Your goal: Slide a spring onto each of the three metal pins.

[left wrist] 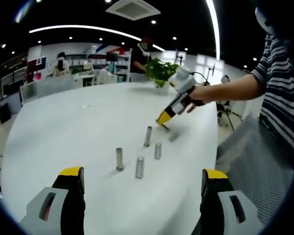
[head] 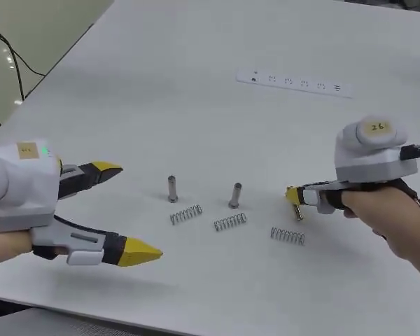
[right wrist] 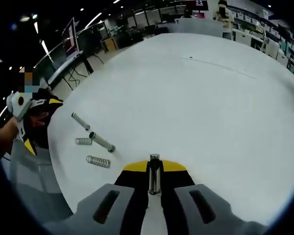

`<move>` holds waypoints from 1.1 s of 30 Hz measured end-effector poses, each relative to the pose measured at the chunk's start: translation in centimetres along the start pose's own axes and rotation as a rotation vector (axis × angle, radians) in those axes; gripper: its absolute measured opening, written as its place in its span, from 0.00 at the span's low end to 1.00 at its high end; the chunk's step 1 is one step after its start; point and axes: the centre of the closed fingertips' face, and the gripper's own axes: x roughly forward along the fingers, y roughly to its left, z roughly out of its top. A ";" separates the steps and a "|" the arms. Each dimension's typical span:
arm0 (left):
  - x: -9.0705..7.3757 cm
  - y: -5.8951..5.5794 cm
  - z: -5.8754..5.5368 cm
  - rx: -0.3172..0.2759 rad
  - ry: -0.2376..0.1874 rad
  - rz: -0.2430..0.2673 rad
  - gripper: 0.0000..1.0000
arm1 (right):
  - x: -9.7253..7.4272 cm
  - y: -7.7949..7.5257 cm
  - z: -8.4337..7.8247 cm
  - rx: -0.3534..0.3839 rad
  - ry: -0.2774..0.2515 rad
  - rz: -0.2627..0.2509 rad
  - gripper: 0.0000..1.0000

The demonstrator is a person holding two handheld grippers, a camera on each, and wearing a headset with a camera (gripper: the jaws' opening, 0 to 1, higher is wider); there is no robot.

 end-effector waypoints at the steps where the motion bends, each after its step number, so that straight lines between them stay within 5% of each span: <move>1: 0.0 0.0 0.0 0.000 -0.001 0.000 0.97 | 0.0 0.0 0.1 0.001 -0.004 0.002 0.05; 33: -0.1 0.1 0.3 0.001 -0.011 0.005 0.97 | -0.8 0.2 0.9 -0.032 -0.072 -0.001 0.05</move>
